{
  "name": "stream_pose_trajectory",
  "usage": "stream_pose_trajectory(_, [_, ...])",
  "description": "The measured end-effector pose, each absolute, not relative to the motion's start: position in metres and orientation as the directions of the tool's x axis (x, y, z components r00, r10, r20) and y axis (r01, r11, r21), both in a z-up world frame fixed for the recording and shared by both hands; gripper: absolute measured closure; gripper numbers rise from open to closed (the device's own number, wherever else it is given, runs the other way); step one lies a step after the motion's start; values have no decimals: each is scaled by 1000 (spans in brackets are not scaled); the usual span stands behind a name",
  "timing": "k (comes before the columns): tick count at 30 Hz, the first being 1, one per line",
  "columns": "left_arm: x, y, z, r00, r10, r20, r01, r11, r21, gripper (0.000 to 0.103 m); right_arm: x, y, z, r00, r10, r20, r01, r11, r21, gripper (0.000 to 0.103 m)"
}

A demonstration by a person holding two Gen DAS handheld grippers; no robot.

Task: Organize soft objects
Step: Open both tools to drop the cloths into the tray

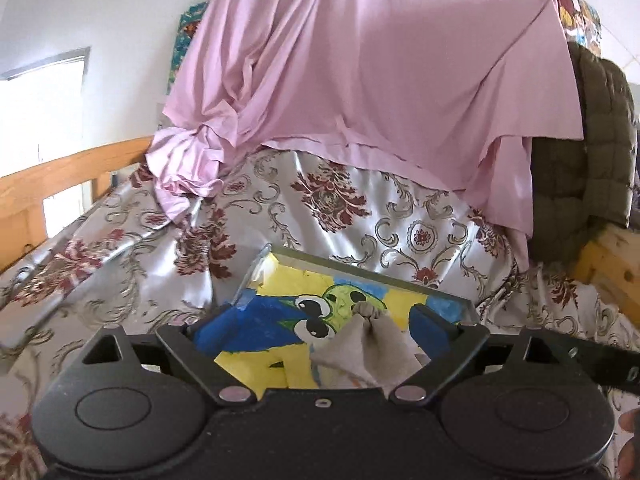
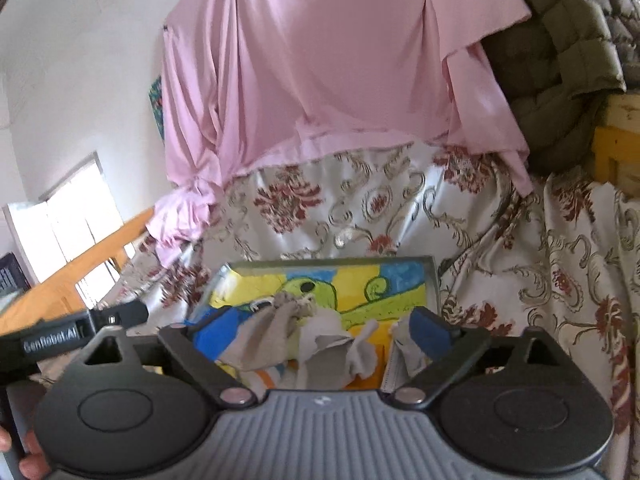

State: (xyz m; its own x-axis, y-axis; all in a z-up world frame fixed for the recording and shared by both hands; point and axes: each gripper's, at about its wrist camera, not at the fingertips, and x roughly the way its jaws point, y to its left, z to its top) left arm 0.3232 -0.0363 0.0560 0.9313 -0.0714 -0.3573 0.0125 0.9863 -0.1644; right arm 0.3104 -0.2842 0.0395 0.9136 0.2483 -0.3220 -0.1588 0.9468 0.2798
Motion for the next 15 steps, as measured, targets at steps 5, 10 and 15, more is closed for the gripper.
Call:
stream_pose_trajectory(5, [286, -27, 63, 940, -76, -331, 20, 985, -169, 2, 274, -280, 50, 951, 208, -231, -141, 951, 276, 0])
stream_pose_trajectory(10, [249, -20, 66, 946, -77, -315, 23, 985, -170, 1, 236, -273, 55, 969, 175, -176, -128, 960, 251, 0])
stream_pose_trajectory(15, [213, -14, 63, 953, -63, -296, 15, 987, -161, 1, 194, -263, 55, 977, 191, -92, -171, 965, 197, 0])
